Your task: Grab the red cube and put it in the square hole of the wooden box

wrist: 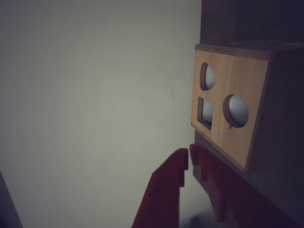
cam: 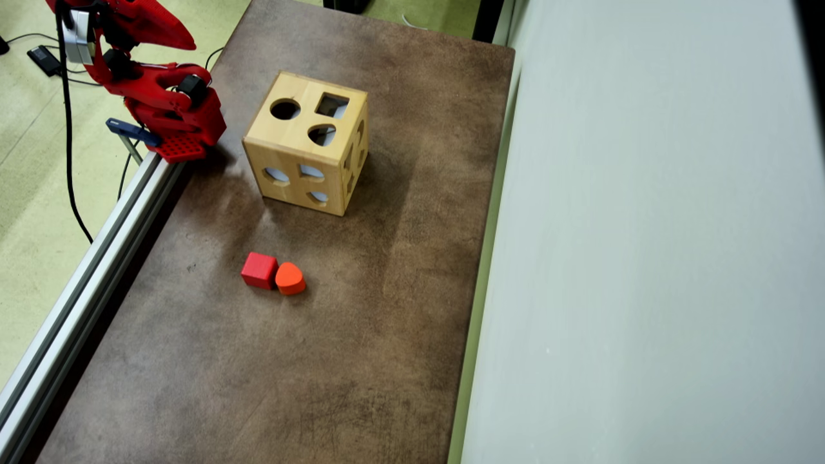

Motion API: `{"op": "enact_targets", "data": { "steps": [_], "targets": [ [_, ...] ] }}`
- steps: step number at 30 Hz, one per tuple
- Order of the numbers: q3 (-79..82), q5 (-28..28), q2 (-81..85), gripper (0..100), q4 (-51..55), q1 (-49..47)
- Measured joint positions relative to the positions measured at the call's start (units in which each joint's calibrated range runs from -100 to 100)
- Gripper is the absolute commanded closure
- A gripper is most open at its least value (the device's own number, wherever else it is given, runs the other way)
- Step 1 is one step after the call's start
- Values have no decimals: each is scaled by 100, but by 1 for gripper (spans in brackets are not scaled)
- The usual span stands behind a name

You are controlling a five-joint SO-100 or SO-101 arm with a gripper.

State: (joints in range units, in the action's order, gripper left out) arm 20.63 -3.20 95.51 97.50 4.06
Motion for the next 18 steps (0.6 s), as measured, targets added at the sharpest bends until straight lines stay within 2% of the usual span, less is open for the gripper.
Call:
{"op": "enact_targets", "data": {
  "steps": [5,18],
  "targets": [
    [0,20,0,98,0,-273],
    [0,20,0,98,0,-266]
  ]
}}
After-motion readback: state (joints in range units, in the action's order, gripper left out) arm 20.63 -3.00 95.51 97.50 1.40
